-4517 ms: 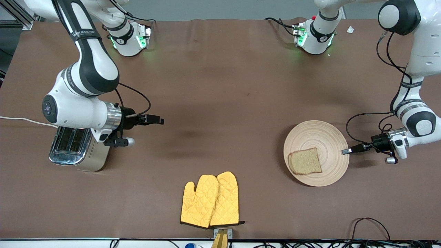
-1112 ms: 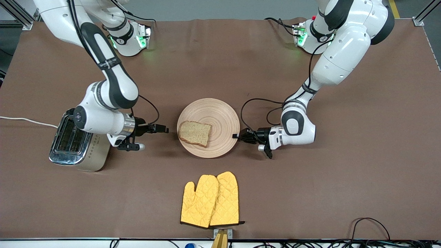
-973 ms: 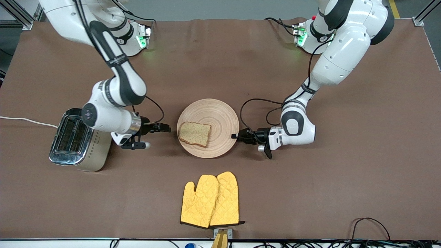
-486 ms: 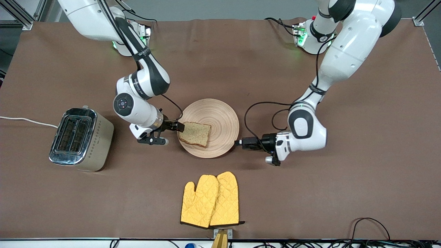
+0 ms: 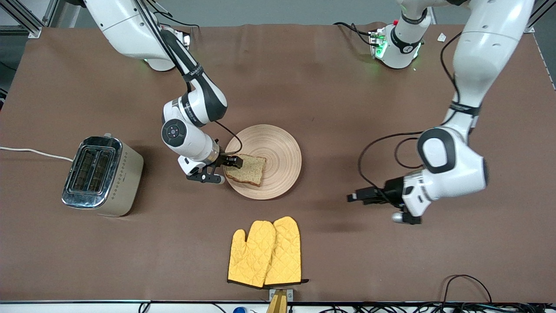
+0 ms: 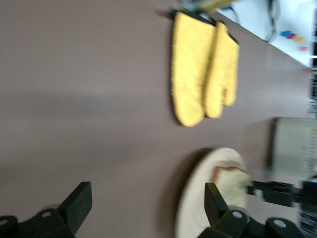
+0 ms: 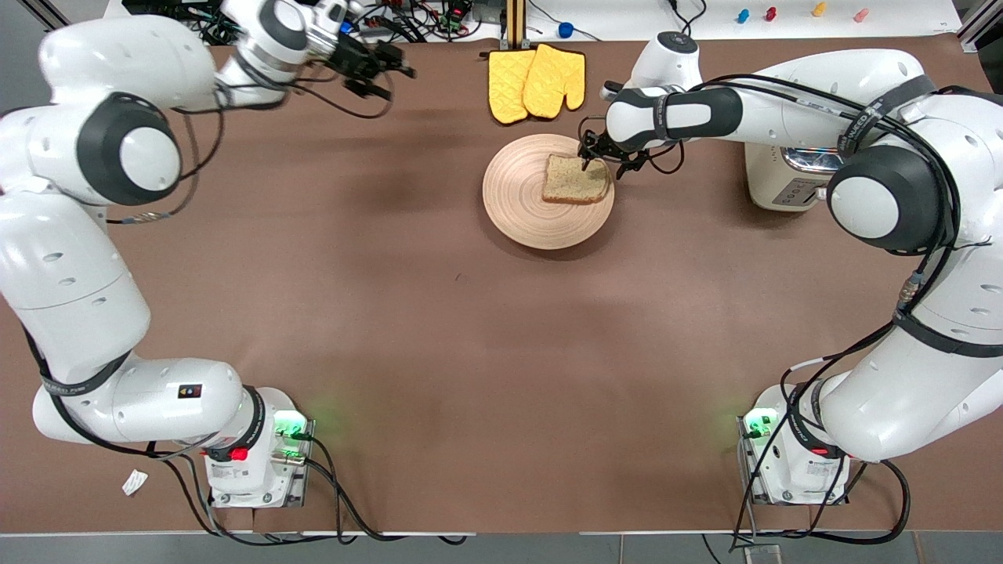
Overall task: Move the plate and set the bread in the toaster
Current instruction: 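Retract the left gripper while the right gripper grasps the bread slice, then lift the bread with the right gripper and carry it over the toaster, then lower the bread into the toaster slot with the right gripper, then open the right gripper to release the bread in the slot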
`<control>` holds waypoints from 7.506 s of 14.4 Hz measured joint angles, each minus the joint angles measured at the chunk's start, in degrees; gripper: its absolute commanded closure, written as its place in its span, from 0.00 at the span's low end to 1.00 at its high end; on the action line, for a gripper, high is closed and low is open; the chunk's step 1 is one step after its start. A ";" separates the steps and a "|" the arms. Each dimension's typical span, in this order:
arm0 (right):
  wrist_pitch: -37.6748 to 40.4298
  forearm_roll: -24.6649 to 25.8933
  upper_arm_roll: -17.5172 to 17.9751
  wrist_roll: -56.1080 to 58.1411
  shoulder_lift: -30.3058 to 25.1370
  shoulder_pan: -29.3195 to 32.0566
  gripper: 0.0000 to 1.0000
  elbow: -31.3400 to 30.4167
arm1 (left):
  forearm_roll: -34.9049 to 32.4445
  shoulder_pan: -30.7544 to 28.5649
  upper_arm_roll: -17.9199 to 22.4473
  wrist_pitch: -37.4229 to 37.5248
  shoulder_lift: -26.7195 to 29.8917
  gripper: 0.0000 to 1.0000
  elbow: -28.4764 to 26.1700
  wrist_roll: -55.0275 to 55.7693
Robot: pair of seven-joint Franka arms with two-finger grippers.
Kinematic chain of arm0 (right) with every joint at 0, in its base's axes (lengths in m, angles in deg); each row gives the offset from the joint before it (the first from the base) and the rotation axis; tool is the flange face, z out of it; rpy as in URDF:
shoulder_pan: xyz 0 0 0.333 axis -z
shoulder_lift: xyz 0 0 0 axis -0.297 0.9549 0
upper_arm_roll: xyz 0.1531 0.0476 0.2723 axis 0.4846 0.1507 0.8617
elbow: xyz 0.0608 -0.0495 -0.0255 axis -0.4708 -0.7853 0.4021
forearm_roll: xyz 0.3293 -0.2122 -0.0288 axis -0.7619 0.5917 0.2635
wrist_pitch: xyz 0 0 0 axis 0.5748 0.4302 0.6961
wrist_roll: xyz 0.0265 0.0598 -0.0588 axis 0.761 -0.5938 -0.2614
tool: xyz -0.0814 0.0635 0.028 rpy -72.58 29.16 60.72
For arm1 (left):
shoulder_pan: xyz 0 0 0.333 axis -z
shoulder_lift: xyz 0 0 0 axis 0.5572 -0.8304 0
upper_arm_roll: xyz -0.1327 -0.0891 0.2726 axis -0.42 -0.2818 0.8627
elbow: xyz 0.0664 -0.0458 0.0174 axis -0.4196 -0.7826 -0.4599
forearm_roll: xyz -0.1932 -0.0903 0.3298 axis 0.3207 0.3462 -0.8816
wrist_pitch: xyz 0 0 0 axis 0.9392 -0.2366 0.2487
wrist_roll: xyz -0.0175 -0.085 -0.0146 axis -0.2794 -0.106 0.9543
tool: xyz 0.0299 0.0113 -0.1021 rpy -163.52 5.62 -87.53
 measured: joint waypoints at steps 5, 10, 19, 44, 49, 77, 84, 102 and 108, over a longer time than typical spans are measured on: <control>0.02 0.02 -0.22 -0.03 0.38 0.00 0.40 0.09 | -16.06 -8.42 0.03 4.86 5.12 0.00 0.02 0.34; -0.06 0.14 -0.45 -0.03 1.06 0.01 0.83 0.19 | -24.77 -13.85 0.17 21.84 12.21 0.00 4.48 0.84; 0.56 0.14 -0.50 -0.07 1.12 -0.06 1.00 0.53 | -34.36 -10.06 1.16 41.53 24.33 0.00 11.48 19.00; 79.66 63.33 -6.03 -13.35 -10.42 -4.75 1.00 13.85 | -41.09 0.80 6.61 43.78 35.06 0.00 4.04 17.74; 77.09 69.48 -6.15 -14.63 -6.34 0.94 1.00 13.94 | -40.50 0.78 6.83 43.23 35.06 0.00 4.04 17.51; 75.50 70.58 -5.65 -12.26 13.73 0.00 1.00 37.74 | -40.47 0.76 6.90 41.48 34.70 0.00 3.58 17.49; 77.74 69.16 -5.68 -10.77 14.08 1.20 1.00 37.70 | -40.47 0.76 6.91 41.48 34.70 0.00 3.42 17.49; 81.40 65.24 -5.59 -2.18 14.78 2.87 0.92 34.22 | -40.47 0.76 6.91 41.48 34.70 0.00 3.36 17.49; 78.41 65.30 -5.59 -2.18 14.19 2.86 0.38 34.18 | -40.47 0.76 6.91 41.48 34.70 0.00 3.30 17.49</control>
